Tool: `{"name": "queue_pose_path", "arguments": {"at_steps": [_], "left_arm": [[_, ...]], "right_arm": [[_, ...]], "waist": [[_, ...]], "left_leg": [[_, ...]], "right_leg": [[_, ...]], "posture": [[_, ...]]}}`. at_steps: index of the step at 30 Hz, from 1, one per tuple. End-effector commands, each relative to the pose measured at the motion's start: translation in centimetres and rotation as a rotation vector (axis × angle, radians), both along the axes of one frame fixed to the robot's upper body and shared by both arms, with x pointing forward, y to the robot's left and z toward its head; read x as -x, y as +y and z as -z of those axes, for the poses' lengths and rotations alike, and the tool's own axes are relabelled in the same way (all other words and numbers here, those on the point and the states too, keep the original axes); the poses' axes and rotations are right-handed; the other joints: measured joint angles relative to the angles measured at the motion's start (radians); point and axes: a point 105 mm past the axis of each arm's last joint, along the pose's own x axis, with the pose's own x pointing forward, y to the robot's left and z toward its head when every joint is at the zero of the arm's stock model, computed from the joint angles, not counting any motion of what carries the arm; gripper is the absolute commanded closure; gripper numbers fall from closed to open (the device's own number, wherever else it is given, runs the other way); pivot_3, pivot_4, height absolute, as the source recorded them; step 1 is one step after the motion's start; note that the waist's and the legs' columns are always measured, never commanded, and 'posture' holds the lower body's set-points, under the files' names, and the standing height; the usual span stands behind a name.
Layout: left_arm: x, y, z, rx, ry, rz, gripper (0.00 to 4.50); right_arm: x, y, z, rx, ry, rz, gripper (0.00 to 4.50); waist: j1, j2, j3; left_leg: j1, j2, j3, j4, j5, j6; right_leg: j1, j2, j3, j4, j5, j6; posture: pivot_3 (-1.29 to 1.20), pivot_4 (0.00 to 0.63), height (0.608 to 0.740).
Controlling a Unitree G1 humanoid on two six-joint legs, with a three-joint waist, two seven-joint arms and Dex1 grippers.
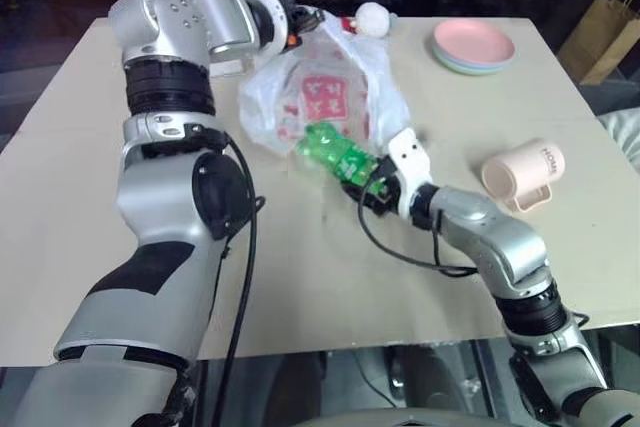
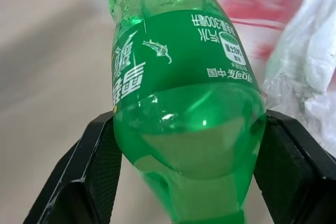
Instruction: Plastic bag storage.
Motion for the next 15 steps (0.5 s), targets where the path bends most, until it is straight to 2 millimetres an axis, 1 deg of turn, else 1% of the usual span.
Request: {"name": "queue_pose_path", "arguments": {"at_steps": [1,4,6,8,10,15], "left_arm": [[2.9,-1.3,-1.1,-0.037,-0.028,0.156,4.50],[6.1,-3.3,0.0,-0.053,0.023,0.364,4.50],[7.2,-4.3,0.5,-0.044,0.022,0.453,4.50],[7.5,-4.9,1.0,-0.015,0.028,0.483,4.50],[7.6,-5.0,1.4,0.019,0.038,0.489,4.50],[7.4,-4.4,2.1,0.125,0.074,0.461,4.50]], "right_arm": [[-1.2,-0.3,-3.0,-0.067,-0.070,0.051,1.52],[-2.8,0.3,-2.7,-0.064,-0.049,0.076,1.52],[-3.6,0.9,-2.5,-0.063,-0.038,0.079,1.52],[-4.1,1.8,-2.4,-0.076,-0.025,0.059,1.52],[-4.7,2.5,-2.4,-0.091,-0.017,0.049,1.52],[-6.0,4.3,-2.8,-0.123,-0.022,0.032,1.52]], "waist": [[-0.003,0.000,0.000],[-0.007,0.000,0.000],[-0.011,0.000,0.000],[-0.009,0.001,0.000],[-0.008,0.001,0.000],[-0.008,0.001,0.000]], "left_leg": [[0.000,0.000,0.000,0.000,0.000,0.000],[0.000,0.000,0.000,0.000,0.000,0.000],[0.001,0.000,0.001,-0.001,0.000,0.000],[0.002,0.000,0.001,-0.001,0.000,0.000],[0.002,0.000,0.001,0.000,0.000,0.001],[0.002,0.000,0.001,0.000,0.000,0.001]], "right_leg": [[0.000,0.000,0.000,0.000,0.000,0.000],[-0.001,0.000,0.000,0.001,0.000,0.000],[-0.001,0.001,0.001,0.002,0.000,0.000],[-0.001,0.000,0.002,0.003,0.000,0.000],[-0.001,0.000,0.002,0.004,0.000,0.000],[-0.003,0.000,0.002,0.007,0.000,0.000]], "posture": [[0.00,0.150,0.740],[0.00,0.150,0.740],[0.00,0.150,0.740],[0.00,0.150,0.740],[0.00,0.150,0.740],[0.00,0.150,0.740]]}}
